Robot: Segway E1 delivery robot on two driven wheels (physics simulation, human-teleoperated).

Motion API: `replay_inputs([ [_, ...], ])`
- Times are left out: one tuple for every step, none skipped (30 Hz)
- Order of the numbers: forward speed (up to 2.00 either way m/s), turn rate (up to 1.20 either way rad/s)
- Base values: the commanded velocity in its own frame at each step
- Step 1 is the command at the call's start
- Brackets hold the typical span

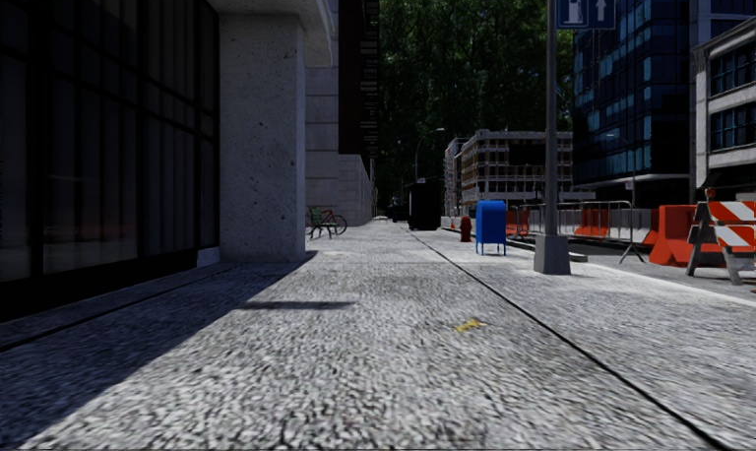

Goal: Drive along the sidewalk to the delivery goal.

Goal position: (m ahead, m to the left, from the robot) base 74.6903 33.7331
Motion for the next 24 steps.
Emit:
replay_inputs([
  [2.00, 0.00],
  [2.00, 0.00],
  [2.00, 0.00],
  [2.00, 0.00],
  [2.00, 0.00],
  [2.00, 0.00],
  [2.00, 0.00],
  [2.00, 0.00],
  [2.00, 0.00],
  [2.00, 0.00],
  [2.00, 0.00],
  [2.00, 0.00],
  [2.00, 0.00],
  [2.00, 0.00],
  [2.00, 0.00],
  [2.00, 0.00],
  [2.00, 0.00],
  [2.00, 0.00],
  [2.00, 0.00],
  [2.00, 0.00],
  [2.00, 0.00],
  [2.00, 0.00],
  [2.00, 0.00],
  [2.00, 0.00],
])
